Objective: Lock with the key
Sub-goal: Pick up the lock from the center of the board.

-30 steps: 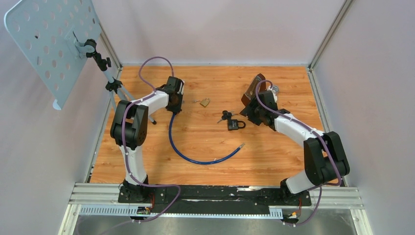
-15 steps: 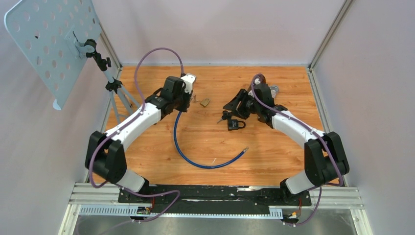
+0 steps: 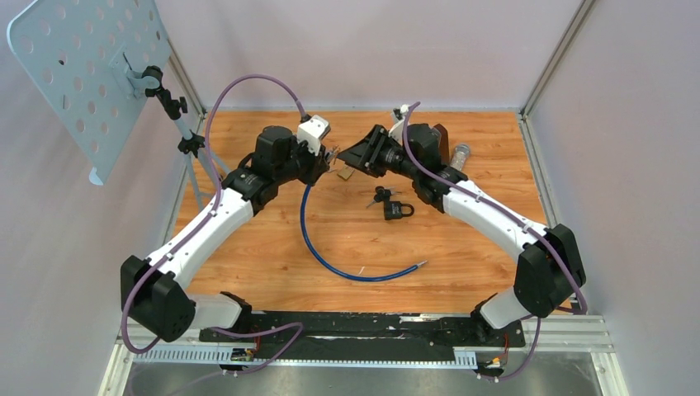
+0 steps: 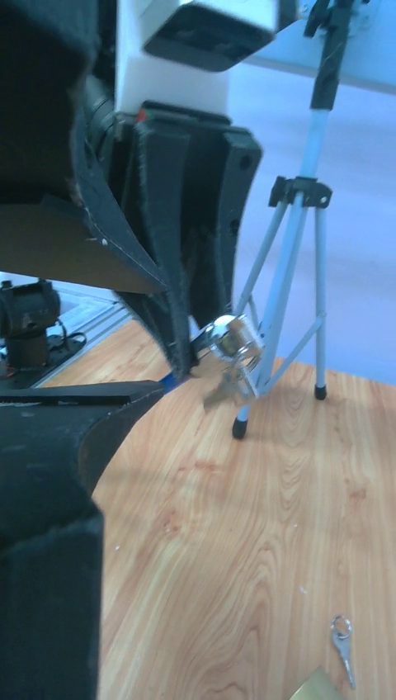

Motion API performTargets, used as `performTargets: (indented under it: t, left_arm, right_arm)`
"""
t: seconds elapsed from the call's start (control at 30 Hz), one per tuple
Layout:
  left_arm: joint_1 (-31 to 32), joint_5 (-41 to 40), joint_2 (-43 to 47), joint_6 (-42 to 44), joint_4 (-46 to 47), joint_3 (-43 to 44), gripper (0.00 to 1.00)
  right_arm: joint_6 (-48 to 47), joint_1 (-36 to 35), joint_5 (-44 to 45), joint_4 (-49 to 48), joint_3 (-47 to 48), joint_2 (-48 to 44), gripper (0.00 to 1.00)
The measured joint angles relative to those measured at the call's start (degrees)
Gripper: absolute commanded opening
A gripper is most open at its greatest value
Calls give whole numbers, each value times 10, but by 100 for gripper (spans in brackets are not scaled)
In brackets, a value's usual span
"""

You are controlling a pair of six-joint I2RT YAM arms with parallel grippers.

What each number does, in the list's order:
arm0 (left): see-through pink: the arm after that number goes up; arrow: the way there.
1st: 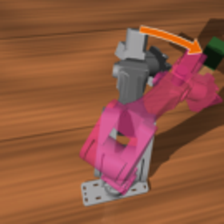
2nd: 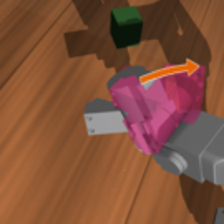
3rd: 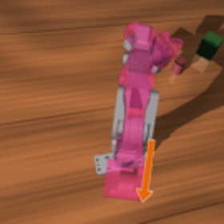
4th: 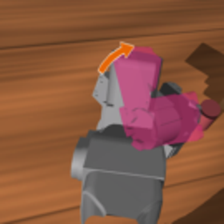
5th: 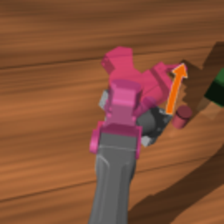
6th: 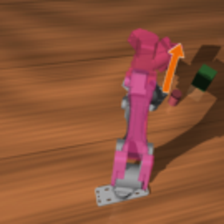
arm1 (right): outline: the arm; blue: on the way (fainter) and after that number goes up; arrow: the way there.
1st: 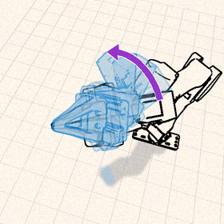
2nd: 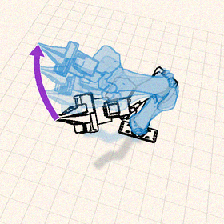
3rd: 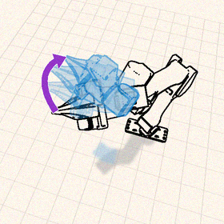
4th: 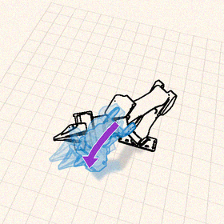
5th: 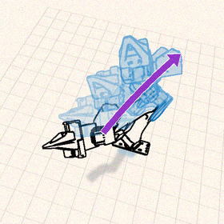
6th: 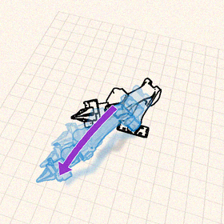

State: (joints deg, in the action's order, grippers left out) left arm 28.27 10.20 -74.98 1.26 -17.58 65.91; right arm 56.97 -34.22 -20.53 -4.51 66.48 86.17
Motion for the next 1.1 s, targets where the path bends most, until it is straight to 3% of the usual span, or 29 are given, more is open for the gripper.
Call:
performTargets:
  t: [0.47,1.1]
  left_arm:
    - [18,-1,15,28,7,-3,0]
    - [20,-34,15,29,4,-3,0]
  right_arm:
    - [-46,-62,133,47,95,32,41]
    - [-117,-91,224,81,83,21,42]
